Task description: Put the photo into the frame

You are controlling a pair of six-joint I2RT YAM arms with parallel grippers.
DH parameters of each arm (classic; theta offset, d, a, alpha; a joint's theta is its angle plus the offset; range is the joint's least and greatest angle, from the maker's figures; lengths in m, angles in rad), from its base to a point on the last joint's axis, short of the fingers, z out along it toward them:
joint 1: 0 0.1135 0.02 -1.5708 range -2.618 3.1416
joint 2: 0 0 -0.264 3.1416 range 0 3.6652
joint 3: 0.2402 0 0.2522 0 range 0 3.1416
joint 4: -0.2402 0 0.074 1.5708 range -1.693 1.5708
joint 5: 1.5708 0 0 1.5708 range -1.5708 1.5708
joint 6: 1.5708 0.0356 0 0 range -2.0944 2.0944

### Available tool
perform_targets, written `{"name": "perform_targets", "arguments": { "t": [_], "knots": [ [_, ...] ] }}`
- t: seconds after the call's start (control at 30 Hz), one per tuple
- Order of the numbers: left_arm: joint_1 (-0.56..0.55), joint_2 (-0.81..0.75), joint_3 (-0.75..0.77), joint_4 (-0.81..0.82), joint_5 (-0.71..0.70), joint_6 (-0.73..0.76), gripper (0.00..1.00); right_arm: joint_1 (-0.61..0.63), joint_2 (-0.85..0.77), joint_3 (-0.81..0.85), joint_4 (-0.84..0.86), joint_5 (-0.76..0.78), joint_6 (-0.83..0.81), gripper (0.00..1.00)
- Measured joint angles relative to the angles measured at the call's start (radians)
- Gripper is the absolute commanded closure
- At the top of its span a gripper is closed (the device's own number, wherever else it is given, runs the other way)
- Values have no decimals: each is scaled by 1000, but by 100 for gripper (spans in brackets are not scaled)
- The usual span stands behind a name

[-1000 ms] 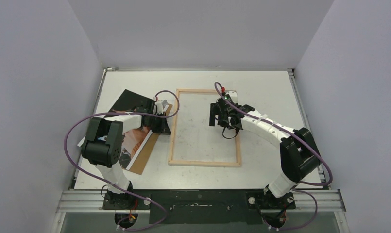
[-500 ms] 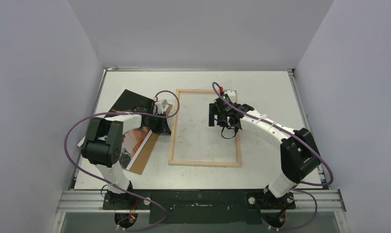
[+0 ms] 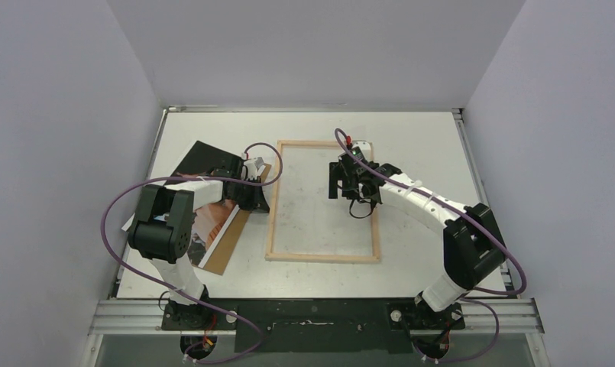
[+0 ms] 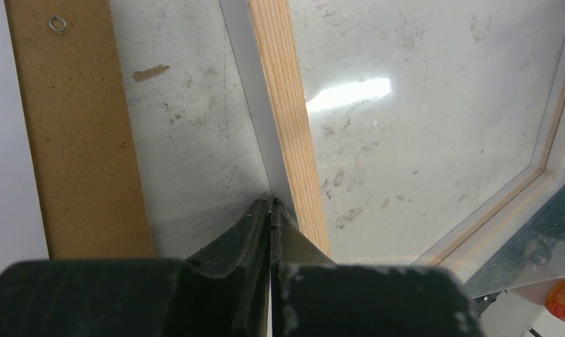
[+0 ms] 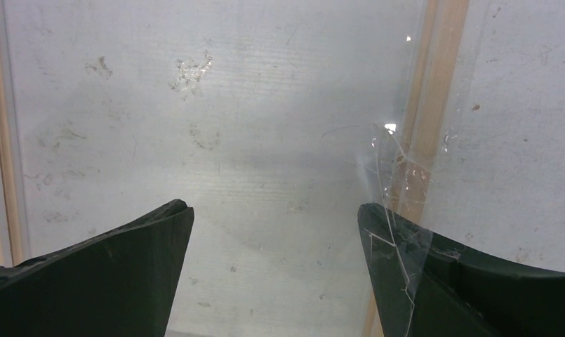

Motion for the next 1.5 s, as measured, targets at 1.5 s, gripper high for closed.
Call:
{"name": "perform_targets", "arguments": {
  "t": [1.5],
  "knots": [
    [-19, -43, 37, -68, 62, -24, 77, -52, -27, -68, 63, -114, 2, 10]
  ]
}}
